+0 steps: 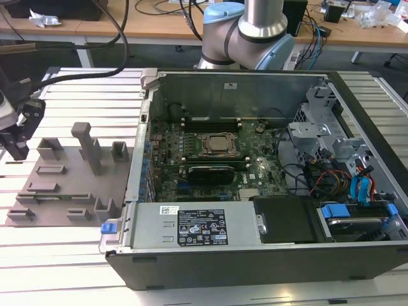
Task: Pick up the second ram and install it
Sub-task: 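Pick up the second ram and move it above second insertion slot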
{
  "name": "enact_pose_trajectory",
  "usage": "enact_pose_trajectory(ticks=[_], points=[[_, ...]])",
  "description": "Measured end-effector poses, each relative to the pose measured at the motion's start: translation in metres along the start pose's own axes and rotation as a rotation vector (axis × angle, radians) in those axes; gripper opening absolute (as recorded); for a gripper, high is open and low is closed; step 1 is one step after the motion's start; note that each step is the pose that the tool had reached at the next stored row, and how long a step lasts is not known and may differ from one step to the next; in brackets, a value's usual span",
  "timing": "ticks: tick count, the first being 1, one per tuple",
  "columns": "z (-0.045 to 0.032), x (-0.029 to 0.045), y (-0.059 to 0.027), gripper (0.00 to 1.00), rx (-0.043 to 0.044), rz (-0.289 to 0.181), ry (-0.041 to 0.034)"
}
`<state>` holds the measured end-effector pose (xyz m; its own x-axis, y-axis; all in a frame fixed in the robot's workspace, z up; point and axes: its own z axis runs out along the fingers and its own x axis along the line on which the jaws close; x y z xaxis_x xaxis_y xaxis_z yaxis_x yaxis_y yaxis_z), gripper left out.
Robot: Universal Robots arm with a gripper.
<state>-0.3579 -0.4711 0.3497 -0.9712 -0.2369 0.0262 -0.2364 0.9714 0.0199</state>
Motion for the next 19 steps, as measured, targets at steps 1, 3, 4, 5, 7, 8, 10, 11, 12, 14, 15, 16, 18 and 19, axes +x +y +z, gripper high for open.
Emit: enact_pose_trajectory(ticks=[1, 3, 4, 5, 7, 8, 10, 11, 12, 14, 15, 16, 18, 19], points=[[0.0000, 0.0000, 0.0000, 0.10, 0.0004, -0.013, 0.0003], [0.0000, 0.0000, 0.0000, 0.10, 0.0014, -0.054, 0.0011], [0.0000, 0.0000, 0.0000, 0.10, 0.0017, -0.066, 0.0014], [0.0000, 0.0000, 0.0000, 0.10, 0.0023, -0.086, 0.0017], [0.0000, 0.0000, 0.0000, 0.10, 0.0030, -0.114, 0.0023], [0.0000, 0.0000, 0.0000, 0.10, 0.0033, -0.125, 0.0025], [0.0000, 0.0000, 0.0000, 0.10, 0.0040, -0.153, 0.0031], [0.0000, 0.0000, 0.0000, 0.10, 0.0044, -0.164, 0.0033], [0.0000, 0.0000, 0.0000, 0.10, 0.0045, -0.172, 0.0034], [0.0000, 0.0000, 0.0000, 0.10, 0.0052, -0.198, 0.0039], [0.0000, 0.0000, 0.0000, 0.10, 0.0057, -0.217, 0.0044], [0.0000, 0.0000, 0.0000, 0.10, 0.0060, -0.228, 0.0045], [0.0000, 0.0000, 0.0000, 0.10, 0.0064, -0.245, 0.0048], [0.0000, 0.0000, 0.0000, 0.10, 0.0067, -0.256, 0.0051]])
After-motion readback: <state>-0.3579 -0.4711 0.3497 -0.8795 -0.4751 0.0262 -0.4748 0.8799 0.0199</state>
